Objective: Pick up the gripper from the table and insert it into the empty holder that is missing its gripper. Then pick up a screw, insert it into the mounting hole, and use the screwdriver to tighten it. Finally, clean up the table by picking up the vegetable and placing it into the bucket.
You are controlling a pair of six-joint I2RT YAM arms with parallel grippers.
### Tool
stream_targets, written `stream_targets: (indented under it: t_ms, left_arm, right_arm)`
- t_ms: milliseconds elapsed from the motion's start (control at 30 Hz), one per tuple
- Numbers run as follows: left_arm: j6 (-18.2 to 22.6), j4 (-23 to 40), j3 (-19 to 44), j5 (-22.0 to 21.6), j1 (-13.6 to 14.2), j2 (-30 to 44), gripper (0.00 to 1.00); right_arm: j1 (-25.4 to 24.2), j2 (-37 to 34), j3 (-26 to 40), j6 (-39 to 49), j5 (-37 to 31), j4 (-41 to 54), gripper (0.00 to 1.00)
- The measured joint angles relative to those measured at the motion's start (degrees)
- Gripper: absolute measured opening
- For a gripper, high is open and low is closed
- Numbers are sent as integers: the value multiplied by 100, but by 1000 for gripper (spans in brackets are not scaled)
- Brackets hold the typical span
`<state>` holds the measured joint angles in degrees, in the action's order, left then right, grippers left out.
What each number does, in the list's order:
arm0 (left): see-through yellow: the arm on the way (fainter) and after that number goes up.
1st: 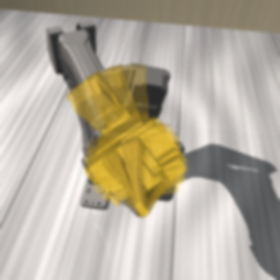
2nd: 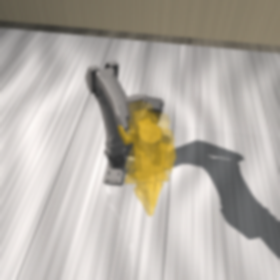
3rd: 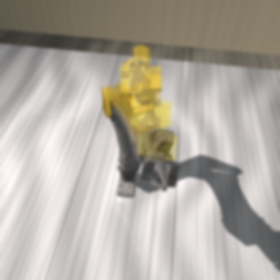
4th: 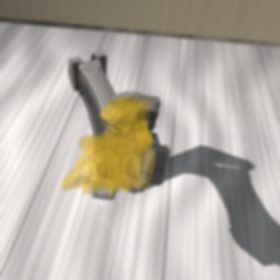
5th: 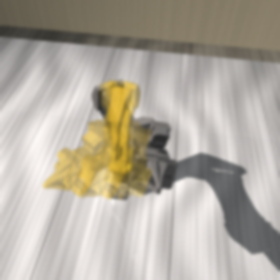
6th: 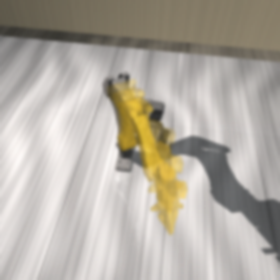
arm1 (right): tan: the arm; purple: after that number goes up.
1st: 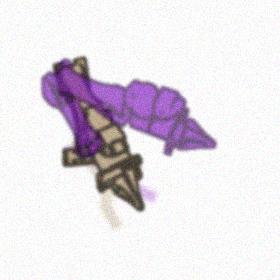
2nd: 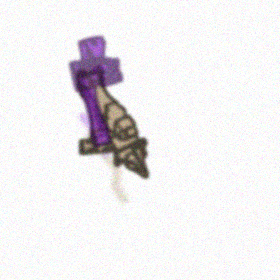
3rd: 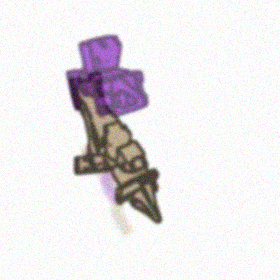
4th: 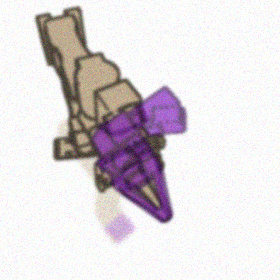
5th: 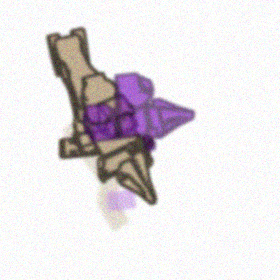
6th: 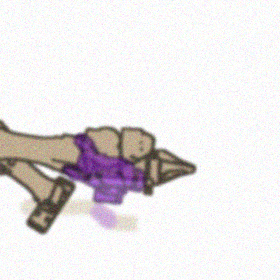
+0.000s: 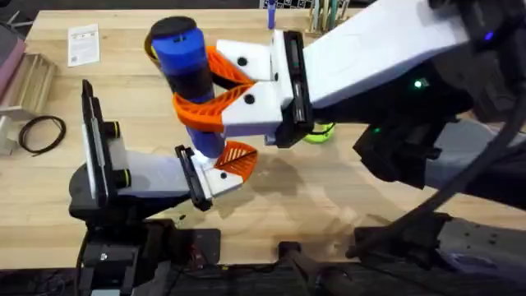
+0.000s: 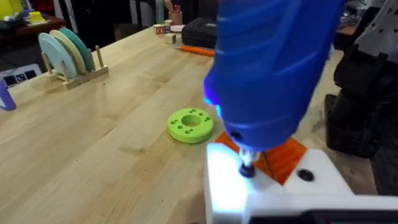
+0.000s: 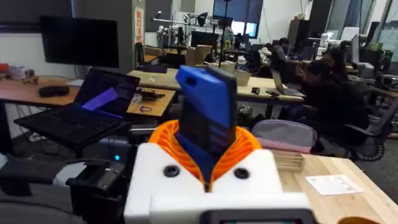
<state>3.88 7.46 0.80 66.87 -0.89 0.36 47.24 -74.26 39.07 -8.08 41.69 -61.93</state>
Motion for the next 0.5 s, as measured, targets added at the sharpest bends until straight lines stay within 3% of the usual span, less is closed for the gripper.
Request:
stream_targets:
  t_ms: [500]
  left_arm:
    - [1,1,0,0,0,0,15]
  right_arm:
    - [0,-2,125,-72,153,53,18]
